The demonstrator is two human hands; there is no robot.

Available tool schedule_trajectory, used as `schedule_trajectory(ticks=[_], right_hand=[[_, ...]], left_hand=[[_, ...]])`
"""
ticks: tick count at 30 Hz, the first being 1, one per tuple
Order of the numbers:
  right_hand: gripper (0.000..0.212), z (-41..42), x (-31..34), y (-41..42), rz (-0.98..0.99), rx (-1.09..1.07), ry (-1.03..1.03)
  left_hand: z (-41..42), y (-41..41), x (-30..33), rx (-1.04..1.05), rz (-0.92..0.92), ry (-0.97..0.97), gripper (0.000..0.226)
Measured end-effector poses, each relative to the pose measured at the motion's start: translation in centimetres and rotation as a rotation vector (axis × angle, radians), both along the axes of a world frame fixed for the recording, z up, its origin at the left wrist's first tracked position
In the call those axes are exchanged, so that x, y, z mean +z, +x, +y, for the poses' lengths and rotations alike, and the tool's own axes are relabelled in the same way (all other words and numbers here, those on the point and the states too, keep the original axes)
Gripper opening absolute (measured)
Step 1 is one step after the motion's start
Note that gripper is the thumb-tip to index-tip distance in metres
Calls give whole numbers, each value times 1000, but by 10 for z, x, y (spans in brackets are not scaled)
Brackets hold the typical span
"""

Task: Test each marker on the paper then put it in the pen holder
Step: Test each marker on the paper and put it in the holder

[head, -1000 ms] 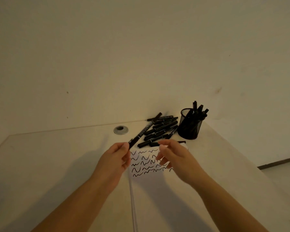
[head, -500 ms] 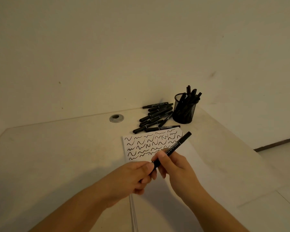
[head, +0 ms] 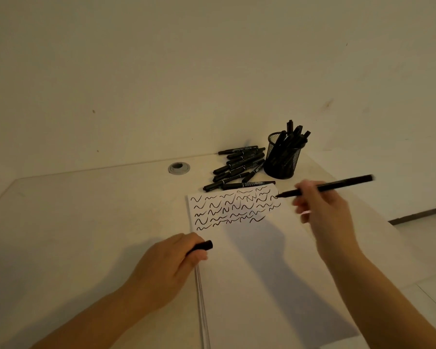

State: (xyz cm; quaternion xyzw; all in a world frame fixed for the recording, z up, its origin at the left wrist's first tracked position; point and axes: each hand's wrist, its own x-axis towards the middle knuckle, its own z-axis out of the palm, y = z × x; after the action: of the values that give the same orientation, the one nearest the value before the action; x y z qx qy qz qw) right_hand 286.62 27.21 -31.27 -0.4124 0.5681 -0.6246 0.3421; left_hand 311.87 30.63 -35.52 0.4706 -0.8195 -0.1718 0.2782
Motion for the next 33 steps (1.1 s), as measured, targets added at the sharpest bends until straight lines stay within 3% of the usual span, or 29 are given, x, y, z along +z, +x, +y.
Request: schedule_trajectory(ticks=[6, 11, 21, 28, 33], right_hand=[[10, -9, -24, 68, 218, 402, 143], [16, -14, -47, 87, 268, 302, 41], [13, -13, -58, 86, 393, 525, -37], [16, -15, -61, 82, 437, 360, 4], [20, -13, -53, 79, 294, 302, -103]], left_hand=[[-4, 5, -8, -58, -63, 0, 53], [-4, 5, -11, -61, -92, -13, 54], [-7, 2, -13, -55, -97, 30, 53], [-6, 4, -14, -68, -96, 51, 56], [-6, 7, -17, 0, 104, 133, 45]])
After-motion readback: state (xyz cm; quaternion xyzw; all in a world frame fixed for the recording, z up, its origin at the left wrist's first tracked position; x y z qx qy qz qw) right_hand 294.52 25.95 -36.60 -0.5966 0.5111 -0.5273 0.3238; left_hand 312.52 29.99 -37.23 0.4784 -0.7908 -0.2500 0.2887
